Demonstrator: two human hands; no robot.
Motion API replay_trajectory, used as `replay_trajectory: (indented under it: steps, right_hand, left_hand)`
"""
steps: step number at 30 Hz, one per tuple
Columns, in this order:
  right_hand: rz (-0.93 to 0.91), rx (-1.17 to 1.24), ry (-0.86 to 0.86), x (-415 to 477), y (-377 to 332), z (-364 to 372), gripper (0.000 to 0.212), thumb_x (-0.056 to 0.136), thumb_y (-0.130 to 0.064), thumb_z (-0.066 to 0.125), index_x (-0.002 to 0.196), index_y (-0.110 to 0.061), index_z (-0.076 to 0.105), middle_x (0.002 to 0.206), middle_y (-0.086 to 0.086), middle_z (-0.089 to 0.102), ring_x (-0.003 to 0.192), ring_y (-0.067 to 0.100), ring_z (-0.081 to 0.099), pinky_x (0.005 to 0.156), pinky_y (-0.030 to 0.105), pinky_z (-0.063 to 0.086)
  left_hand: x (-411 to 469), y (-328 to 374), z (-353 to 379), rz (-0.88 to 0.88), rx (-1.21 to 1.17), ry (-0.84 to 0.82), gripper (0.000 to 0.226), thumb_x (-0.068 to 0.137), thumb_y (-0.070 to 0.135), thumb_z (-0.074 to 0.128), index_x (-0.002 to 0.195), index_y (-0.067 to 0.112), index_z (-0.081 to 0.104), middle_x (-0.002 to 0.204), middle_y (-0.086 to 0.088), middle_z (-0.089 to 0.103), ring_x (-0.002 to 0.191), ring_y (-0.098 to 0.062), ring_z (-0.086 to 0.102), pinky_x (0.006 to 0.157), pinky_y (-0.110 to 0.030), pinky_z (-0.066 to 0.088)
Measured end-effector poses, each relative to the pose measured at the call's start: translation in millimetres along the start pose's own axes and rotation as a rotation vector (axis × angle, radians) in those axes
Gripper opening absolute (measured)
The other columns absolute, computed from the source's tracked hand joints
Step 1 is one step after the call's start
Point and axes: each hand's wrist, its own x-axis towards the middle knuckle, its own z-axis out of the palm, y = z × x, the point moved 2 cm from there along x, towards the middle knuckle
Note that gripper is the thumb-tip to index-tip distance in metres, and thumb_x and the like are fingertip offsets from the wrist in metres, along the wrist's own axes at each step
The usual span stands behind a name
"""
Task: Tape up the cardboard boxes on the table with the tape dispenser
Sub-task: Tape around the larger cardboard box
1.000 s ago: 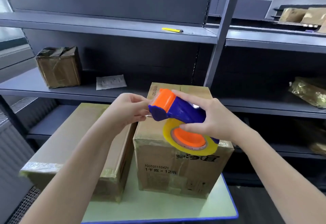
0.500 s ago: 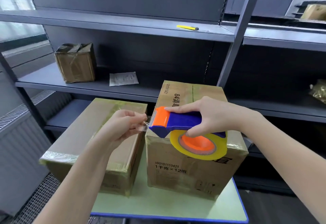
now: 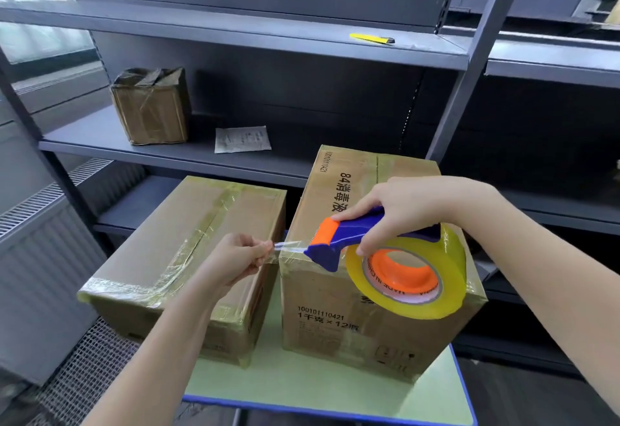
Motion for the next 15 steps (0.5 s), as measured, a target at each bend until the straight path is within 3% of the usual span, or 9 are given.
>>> replay_trajectory:
  steps: [5, 9, 11, 13, 15]
  right_hand:
    - [0.009, -0.002, -0.049, 5.8, 0.7, -3.0, 0.054, 0.079, -0.053, 0.064, 0.13, -0.052, 0.046, 0.114, -0.011, 0.058, 0.087, 0.007, 0.058, 0.067, 0.015, 0.047]
    - [0.012, -0.018, -0.079, 7.5, 1.2, -3.7, 0.053, 0.079, -0.052, 0.065, 0.129, -0.053, 0.047, 0.112, -0.012, 0.058, 0.087, 0.007, 0.058, 0.068, 0.016, 0.047]
    - [0.016, -0.04, -0.089, 7.7, 1.8, -3.2, 0.052, 0.079, -0.053, 0.064, 0.128, -0.052, 0.048, 0.11, -0.012, 0.059, 0.086, 0.007, 0.058, 0.068, 0.016, 0.047]
    - [0.019, -0.059, -0.102, 6.2, 2.9, -2.9, 0.052, 0.08, -0.052, 0.063, 0.129, -0.051, 0.047, 0.111, -0.011, 0.06, 0.086, 0.007, 0.058, 0.066, 0.015, 0.046]
    - [0.019, -0.051, -0.098, 4.5, 4.8, -2.6, 0.052, 0.081, -0.052, 0.063, 0.13, -0.05, 0.047, 0.111, -0.011, 0.06, 0.087, 0.008, 0.058, 0.065, 0.015, 0.046]
  left_hand:
    - [-1.4, -12.7, 11.1, -0.03, 0.006, -0.041, 0.02, 0.091, 0.018, 0.059, 0.077, 0.004, 0.058, 0.061, -0.003, 0.05, 0.055, -0.01, 0.046, 0.056, -0.018, 0.047]
    - [-2.9, -19.9, 13.6, -0.021, 0.075, -0.026, 0.019, 0.089, 0.029, 0.063, 0.096, 0.015, 0.054, 0.073, -0.004, 0.055, 0.062, -0.011, 0.052, 0.062, -0.024, 0.049]
    - [-1.8, -28.2, 11.1, 0.011, 0.217, 0.024, 0.031, 0.082, 0.035, 0.069, 0.103, 0.021, 0.051, 0.077, -0.002, 0.055, 0.066, -0.013, 0.053, 0.065, -0.027, 0.047]
    - [-5.8, -33.2, 14.8, 0.128, 0.251, 0.09, 0.026, 0.078, 0.03, 0.075, 0.097, 0.02, 0.06, 0.08, 0.0, 0.057, 0.069, -0.012, 0.054, 0.068, -0.026, 0.047]
    - [-11.4, -33.0, 22.9, 0.304, 0.234, 0.15, 0.014, 0.079, 0.011, 0.073, 0.08, 0.024, 0.067, 0.075, 0.008, 0.066, 0.069, -0.007, 0.06, 0.07, -0.022, 0.048]
